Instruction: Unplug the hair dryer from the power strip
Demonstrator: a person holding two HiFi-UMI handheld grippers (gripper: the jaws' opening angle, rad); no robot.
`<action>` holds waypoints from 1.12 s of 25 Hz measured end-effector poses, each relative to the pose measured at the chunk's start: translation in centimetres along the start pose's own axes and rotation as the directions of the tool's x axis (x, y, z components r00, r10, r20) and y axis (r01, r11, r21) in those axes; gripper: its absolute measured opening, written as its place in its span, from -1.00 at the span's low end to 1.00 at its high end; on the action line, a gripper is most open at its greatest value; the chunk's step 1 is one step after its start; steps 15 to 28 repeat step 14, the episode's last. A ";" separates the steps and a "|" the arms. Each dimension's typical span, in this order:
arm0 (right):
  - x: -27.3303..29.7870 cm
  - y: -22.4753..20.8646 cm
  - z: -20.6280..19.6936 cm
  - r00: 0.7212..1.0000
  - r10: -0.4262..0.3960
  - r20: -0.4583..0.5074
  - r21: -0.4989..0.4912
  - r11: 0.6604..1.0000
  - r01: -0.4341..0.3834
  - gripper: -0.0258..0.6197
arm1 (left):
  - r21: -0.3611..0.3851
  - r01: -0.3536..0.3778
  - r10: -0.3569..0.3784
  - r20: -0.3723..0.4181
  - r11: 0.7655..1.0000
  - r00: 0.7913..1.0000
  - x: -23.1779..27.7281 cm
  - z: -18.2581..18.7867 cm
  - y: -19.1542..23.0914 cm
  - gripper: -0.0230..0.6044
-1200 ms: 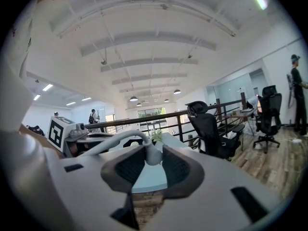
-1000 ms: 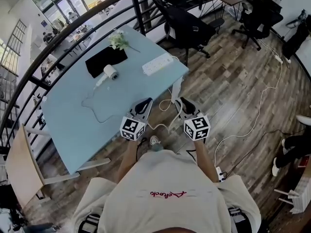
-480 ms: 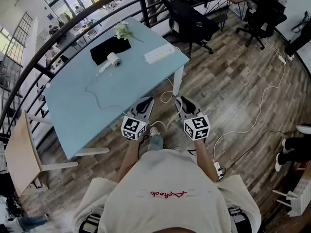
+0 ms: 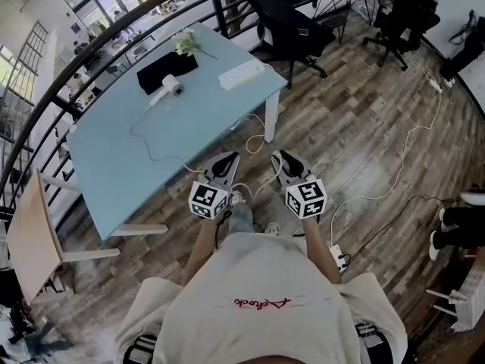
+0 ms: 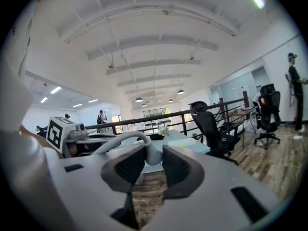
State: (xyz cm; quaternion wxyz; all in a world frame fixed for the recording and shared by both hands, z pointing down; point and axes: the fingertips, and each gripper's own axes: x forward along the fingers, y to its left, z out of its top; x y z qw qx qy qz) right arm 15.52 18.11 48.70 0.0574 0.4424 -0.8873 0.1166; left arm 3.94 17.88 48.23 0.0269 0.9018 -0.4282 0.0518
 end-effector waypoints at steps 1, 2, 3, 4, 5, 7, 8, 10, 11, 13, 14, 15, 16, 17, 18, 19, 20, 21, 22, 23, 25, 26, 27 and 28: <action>-0.3 0.0 0.0 1.000 0.000 0.000 -0.002 1.000 0.000 -0.54 | 0.000 0.002 -0.002 0.000 1.000 1.000 0.0 0.0 -0.3 -0.87; -0.6 0.0 0.0 1.000 -0.002 0.001 -0.004 1.000 0.002 -0.54 | 0.000 0.004 -0.004 0.001 1.000 1.000 0.0 0.0 -0.6 -0.87; -0.8 -0.1 0.0 1.000 -0.003 0.002 -0.005 1.000 0.003 -0.54 | 0.001 0.005 -0.005 0.002 1.000 1.000 0.0 0.1 -0.9 -0.87; -1.1 -0.1 0.0 1.000 -0.005 0.004 -0.007 1.000 0.005 -0.54 | 0.004 0.007 -0.007 0.004 1.000 1.000 0.0 0.2 -1.1 -0.87; -1.3 -0.2 0.1 1.000 -0.007 0.006 -0.008 1.000 0.007 -0.54 | 0.007 0.009 -0.009 0.006 1.000 1.000 0.0 0.3 -1.3 -0.87; -1.7 -0.2 0.2 1.000 -0.010 0.011 -0.009 1.000 0.010 -0.54 | 0.012 0.011 -0.011 0.009 1.000 1.000 0.0 0.5 -1.6 -0.87; -1.7 -0.2 0.3 1.000 -0.010 0.013 -0.009 1.000 0.010 -0.54 | 0.015 0.011 -0.011 0.010 1.000 1.000 0.0 0.7 -1.7 -0.87; -1.7 -0.2 0.4 1.000 -0.008 0.015 -0.012 1.000 0.008 -0.54 | 0.018 0.010 -0.011 0.013 1.000 1.000 -0.1 0.9 -1.7 -0.87; -1.7 -0.2 0.4 1.000 -0.007 0.015 -0.013 1.000 0.007 -0.54 | 0.019 0.010 -0.010 0.014 1.000 1.000 -0.1 0.9 -1.7 -0.87; -1.8 -0.1 0.3 1.000 -0.005 0.014 -0.013 1.000 0.005 -0.54 | 0.020 0.011 -0.011 0.015 1.000 1.000 -0.1 0.9 -1.8 -0.87; -1.9 -0.1 0.2 1.000 -0.004 0.013 -0.012 1.000 0.005 -0.54 | 0.020 0.012 -0.012 0.016 1.000 1.000 -0.2 0.9 -1.9 -0.87; -1.9 -0.1 0.2 1.000 -0.004 0.013 -0.012 1.000 0.005 -0.54 | 0.020 0.012 -0.012 0.016 1.000 1.000 -0.2 0.9 -1.9 -0.87; -1.9 -0.1 0.2 1.000 -0.004 0.013 -0.012 1.000 0.005 -0.54 | 0.020 0.012 -0.012 0.016 1.000 1.000 -0.2 0.9 -1.9 -0.87; -1.9 -0.1 0.2 1.000 -0.004 0.013 -0.012 1.000 0.005 -0.54 | 0.020 0.012 -0.012 0.016 1.000 1.000 -0.2 0.9 -1.9 -0.87; -1.9 -0.1 0.2 1.000 -0.004 0.013 -0.012 1.000 0.005 -0.54 | 0.020 0.012 -0.012 0.016 1.000 1.000 -0.2 0.9 -1.9 -0.87; -1.9 -0.1 0.2 1.000 -0.004 0.013 -0.012 1.000 0.005 -0.54 | 0.020 0.012 -0.012 0.016 1.000 1.000 -0.2 0.9 -1.9 -0.87; -1.9 -0.1 0.2 1.000 -0.004 0.013 -0.012 1.000 0.005 -0.54 | 0.020 0.012 -0.012 0.016 1.000 1.000 -0.2 0.9 -1.9 -0.87; -1.9 -0.1 0.2 1.000 -0.004 0.013 -0.012 1.000 0.005 -0.54 | 0.020 0.012 -0.012 0.016 1.000 1.000 -0.2 0.9 -1.9 -0.87; -1.9 -0.1 0.2 1.000 -0.004 0.013 -0.012 1.000 0.005 -0.54 | 0.020 0.012 -0.012 0.016 1.000 1.000 -0.2 0.9 -1.9 -0.87; -1.9 -0.1 0.2 1.000 -0.004 0.013 -0.012 1.000 0.005 -0.54 | 0.020 0.012 -0.012 0.016 1.000 1.000 -0.2 0.9 -1.9 -0.87; -1.9 -0.1 0.2 1.000 -0.004 0.013 -0.012 1.000 0.005 -0.54 | 0.020 0.012 -0.012 0.016 1.000 1.000 -0.2 0.9 -1.9 -0.87; -1.9 -0.1 0.2 1.000 -0.004 0.013 -0.012 1.000 0.005 -0.54 | 0.020 0.012 -0.012 0.016 1.000 1.000 -0.2 0.9 -1.9 -0.87; -1.9 -0.1 0.2 1.000 -0.004 0.013 -0.012 1.000 0.005 -0.54 | 0.020 0.012 -0.012 0.016 1.000 1.000 -0.2 0.9 -1.9 -0.87; -1.9 -0.1 0.2 1.000 -0.004 0.013 -0.012 1.000 0.005 -0.54 | 0.020 0.012 -0.012 0.016 1.000 1.000 -0.2 0.9 -1.9 -0.87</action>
